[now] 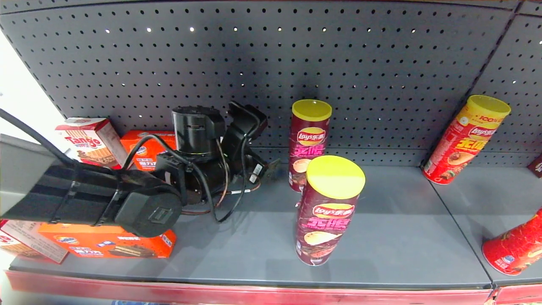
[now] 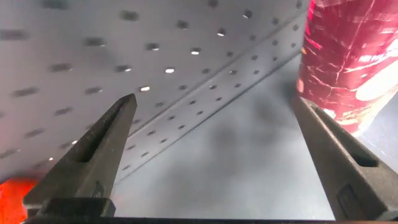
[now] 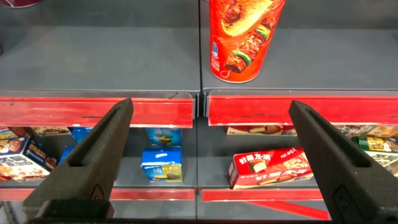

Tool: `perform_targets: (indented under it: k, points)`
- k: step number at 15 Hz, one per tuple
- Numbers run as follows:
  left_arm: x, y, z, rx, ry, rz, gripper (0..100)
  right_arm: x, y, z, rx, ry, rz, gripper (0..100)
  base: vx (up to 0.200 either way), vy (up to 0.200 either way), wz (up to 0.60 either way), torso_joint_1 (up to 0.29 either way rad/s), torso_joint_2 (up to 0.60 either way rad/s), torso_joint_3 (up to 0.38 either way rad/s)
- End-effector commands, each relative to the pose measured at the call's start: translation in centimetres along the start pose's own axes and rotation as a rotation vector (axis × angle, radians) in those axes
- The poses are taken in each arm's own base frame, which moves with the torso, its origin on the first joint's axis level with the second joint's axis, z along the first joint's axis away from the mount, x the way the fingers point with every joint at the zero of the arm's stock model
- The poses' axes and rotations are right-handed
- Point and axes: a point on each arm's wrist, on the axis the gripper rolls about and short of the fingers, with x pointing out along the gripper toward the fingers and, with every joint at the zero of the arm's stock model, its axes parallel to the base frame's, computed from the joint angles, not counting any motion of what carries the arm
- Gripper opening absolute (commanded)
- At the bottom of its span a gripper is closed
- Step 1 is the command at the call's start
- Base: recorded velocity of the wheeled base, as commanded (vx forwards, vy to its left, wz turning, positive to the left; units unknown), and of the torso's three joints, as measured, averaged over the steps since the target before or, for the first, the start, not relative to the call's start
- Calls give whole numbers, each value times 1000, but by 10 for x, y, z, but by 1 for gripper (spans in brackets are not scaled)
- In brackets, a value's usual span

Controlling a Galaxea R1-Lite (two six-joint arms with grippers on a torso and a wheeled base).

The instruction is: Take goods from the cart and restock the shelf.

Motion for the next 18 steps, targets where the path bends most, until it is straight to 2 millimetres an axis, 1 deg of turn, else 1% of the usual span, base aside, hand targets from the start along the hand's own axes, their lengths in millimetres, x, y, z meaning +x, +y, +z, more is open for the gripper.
perform_targets:
  k: [1,2,3,5,6,8,9,15,16,17,18]
  points:
    - [-32,14,11,-11,-26,37,100,0,0,0,0,2,0,100,0,0,0,0,0,0]
    - [-38,18,10,-13,-22,47,100,0,0,0,0,2,0,100,0,0,0,0,0,0]
    - [-58,29,7,-20,-14,74,100,0,0,0,0,2,0,100,0,0,0,0,0,0]
    - [-72,39,6,-23,-15,103,100,0,0,0,0,2,0,100,0,0,0,0,0,0]
    - [-90,53,5,-30,-20,152,100,0,0,0,0,2,0,100,0,0,0,0,0,0]
    - [-98,55,0,-29,-8,159,100,0,0,0,0,2,0,100,0,0,0,0,0,0]
    - [-100,54,0,-29,-9,158,100,0,0,0,-2,2,0,100,0,0,0,0,0,0]
    - [-107,43,-20,-28,-4,151,100,0,0,0,-3,2,11,100,0,0,0,0,0,0]
    - [-109,43,-20,-30,-9,154,100,-2,0,10,12,-37,16,100,0,0,0,0,0,0]
    - [-110,44,-20,-32,-11,157,100,-8,0,67,79,-111,22,100,0,0,0,0,0,0]
    - [-110,44,-20,-34,-11,157,100,-4,0,91,115,-100,22,100,0,0,0,0,0,0]
